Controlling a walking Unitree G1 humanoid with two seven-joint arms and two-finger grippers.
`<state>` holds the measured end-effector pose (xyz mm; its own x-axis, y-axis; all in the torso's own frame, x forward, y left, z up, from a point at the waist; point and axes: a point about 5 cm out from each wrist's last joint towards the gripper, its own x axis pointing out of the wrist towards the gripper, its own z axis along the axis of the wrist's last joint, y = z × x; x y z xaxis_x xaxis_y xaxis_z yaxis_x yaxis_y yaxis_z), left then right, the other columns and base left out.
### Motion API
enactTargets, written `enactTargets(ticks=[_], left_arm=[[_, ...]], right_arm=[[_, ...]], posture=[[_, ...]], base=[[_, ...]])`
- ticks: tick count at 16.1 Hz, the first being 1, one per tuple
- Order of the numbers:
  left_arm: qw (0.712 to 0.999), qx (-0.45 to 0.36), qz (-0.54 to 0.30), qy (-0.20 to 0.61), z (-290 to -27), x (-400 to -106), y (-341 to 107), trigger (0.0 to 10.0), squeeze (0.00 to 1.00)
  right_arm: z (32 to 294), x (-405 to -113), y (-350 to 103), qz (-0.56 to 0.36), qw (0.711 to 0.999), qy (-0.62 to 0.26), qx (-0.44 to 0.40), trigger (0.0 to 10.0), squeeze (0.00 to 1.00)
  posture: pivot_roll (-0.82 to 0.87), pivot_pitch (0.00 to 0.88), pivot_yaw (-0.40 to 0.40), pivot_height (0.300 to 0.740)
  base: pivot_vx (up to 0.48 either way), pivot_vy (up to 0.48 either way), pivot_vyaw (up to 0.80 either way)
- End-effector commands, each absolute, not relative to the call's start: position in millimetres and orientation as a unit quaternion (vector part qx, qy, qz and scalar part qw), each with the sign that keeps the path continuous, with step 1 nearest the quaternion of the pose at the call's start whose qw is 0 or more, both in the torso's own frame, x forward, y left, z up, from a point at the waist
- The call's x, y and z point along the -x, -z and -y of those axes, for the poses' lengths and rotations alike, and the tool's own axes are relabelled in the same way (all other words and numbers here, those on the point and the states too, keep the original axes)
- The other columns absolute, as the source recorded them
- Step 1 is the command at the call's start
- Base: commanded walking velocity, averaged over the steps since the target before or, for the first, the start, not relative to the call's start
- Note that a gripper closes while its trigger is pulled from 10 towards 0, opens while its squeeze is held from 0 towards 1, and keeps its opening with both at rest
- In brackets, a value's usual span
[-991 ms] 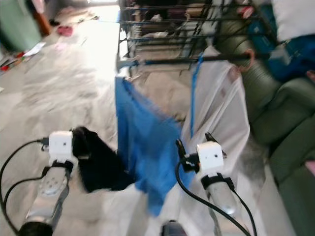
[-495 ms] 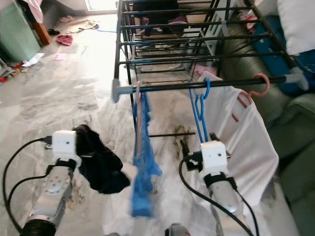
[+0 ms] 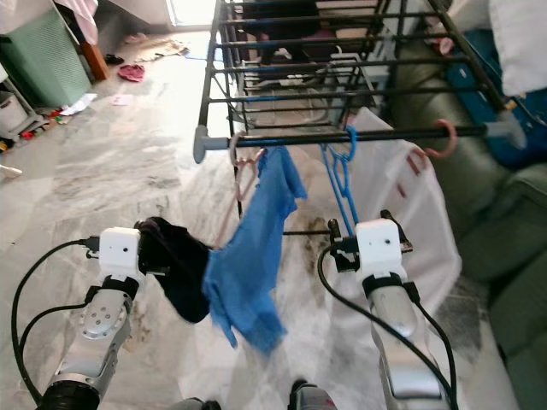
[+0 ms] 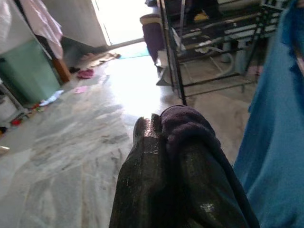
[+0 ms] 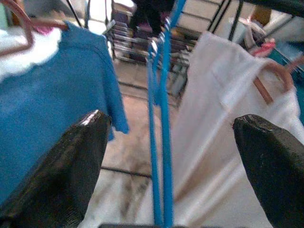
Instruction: Hang hanger
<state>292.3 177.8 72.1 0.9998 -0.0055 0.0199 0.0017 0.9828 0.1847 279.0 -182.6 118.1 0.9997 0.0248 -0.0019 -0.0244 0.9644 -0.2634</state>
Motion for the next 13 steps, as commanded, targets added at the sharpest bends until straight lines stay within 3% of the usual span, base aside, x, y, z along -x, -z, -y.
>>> enactTargets(ticks=[1, 8, 13], left_arm=[[0.995, -0.097, 0.018, 0.003, -180, -294, -75, 10.0, 0.0], [0.995, -0.097, 0.0, 0.004, -181, -292, -68, 10.0, 0.0], [0.996, -0.088, 0.001, 0.009, -182, -289, -67, 10.0, 0.0]], right_arm=[[186, -284, -117, -0.015, 0.99, -0.009, 0.14, 10.0, 0.0], [185, -318, -126, -0.034, 0.989, -0.03, 0.14, 10.0, 0.0], [183, -312, -116, -0.049, 0.989, -0.046, 0.133, 10.0, 0.0]], posture=[[-0.14, 0.16, 0.041, 0.74], [-0.13, 0.163, 0.042, 0.74], [-0.12, 0.166, 0.035, 0.74]], base=[[0.0, 0.0, 0.0], [0.0, 0.0, 0.0], [0.0, 0.0, 0.0]])
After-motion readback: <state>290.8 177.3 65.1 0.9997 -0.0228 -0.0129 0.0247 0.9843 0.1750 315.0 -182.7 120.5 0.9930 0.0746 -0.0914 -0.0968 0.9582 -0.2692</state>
